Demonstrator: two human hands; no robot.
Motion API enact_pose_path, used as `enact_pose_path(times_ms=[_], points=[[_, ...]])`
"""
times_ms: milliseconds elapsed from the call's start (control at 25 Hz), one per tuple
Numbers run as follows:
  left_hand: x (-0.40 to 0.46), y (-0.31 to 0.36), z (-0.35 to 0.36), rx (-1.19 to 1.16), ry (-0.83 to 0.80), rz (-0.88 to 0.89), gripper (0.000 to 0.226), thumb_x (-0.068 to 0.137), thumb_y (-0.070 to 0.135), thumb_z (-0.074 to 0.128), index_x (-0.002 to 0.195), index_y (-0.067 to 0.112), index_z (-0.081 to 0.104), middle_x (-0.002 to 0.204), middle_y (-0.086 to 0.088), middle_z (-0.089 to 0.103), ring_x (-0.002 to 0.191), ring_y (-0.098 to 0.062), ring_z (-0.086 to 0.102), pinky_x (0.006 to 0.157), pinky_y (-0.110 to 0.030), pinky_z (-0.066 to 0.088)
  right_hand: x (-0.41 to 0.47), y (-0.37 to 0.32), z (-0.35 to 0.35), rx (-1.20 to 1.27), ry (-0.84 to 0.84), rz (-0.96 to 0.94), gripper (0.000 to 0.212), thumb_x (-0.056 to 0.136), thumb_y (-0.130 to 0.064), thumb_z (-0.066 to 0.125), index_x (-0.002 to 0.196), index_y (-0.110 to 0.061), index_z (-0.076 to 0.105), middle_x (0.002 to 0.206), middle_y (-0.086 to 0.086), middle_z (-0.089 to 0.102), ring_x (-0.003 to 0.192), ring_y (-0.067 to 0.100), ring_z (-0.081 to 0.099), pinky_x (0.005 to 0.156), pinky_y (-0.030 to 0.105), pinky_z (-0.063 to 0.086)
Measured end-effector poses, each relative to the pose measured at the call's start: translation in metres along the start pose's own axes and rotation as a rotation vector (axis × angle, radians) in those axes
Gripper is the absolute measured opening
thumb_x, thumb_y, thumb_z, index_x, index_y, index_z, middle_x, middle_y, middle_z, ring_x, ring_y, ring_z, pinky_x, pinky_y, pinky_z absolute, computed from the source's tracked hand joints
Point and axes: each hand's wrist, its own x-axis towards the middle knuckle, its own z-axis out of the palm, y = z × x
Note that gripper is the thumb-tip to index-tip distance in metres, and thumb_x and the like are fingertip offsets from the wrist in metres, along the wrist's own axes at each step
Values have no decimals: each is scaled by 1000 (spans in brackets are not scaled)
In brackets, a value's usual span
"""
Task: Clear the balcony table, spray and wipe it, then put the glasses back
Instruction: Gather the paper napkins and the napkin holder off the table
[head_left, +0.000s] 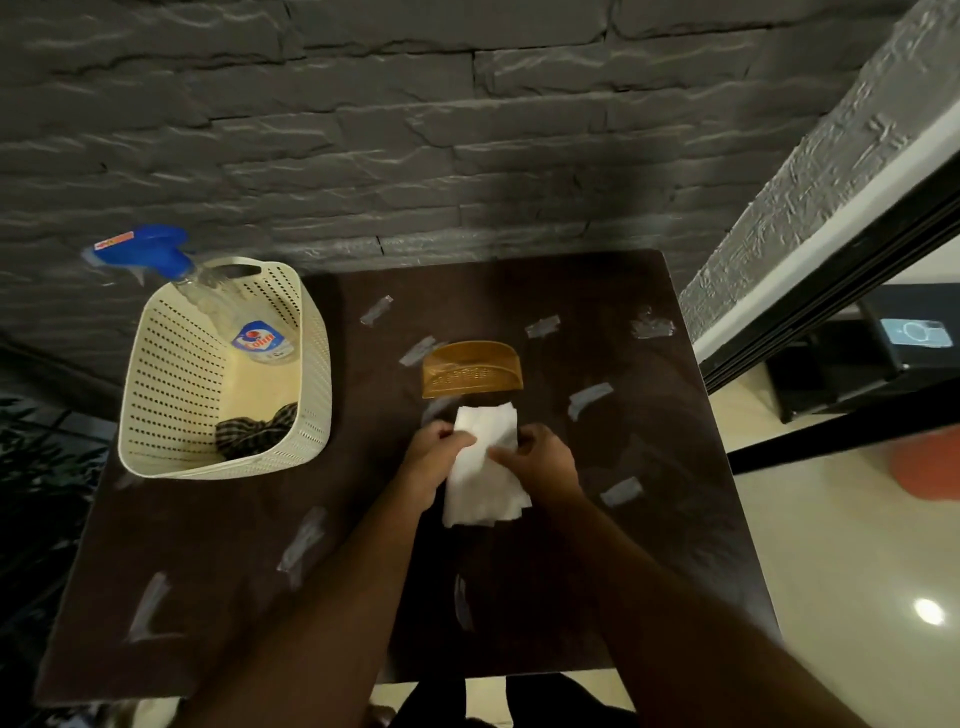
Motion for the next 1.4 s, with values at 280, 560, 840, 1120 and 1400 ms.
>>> enact_pose_path(times_ms=[280,560,840,1120,1400], points=[[-22,10,-21,-589,-275,69,34,90,10,59,124,15,59,120,-10,66,110,-27,64,86,-42,54,-5,-25,-38,547,-617,60,47,75,-33,81,117,-19,63,115,7,70,108,29,66,94,48,53],[-42,11,-42,90,78,395,78,72,23,81,138,34,41,124,8,59,116,-8,53,95,-28,43,-6,-75,-59,-471,-383,-454,44,82,-24,72,122,-8,62,117,10,67,106,26,62,80,29,47],[-42,76,-54,895,302,902,42,78,28,74,119,29,63,112,5,67,100,-18,64,90,-38,47,0,-141,-75,-915,-102,-776,24,89,-21,61,112,-15,67,106,6,69,97,24,65,80,36,50],[2,124,-63,1118,376,985,16,86,29,65,102,27,66,94,5,70,94,-16,62,93,-36,39,39,-161,-78,-760,115,-594,21,94,-17,56,112,-16,67,102,5,69,90,20,66,80,34,56],[36,102,-56,1203,233,816,17,91,31,58,107,30,62,98,2,70,92,-19,63,83,-35,46,65,-129,-61,-824,-4,-498,23,95,-14,52,114,-16,65,109,7,69,96,22,66,82,34,55]])
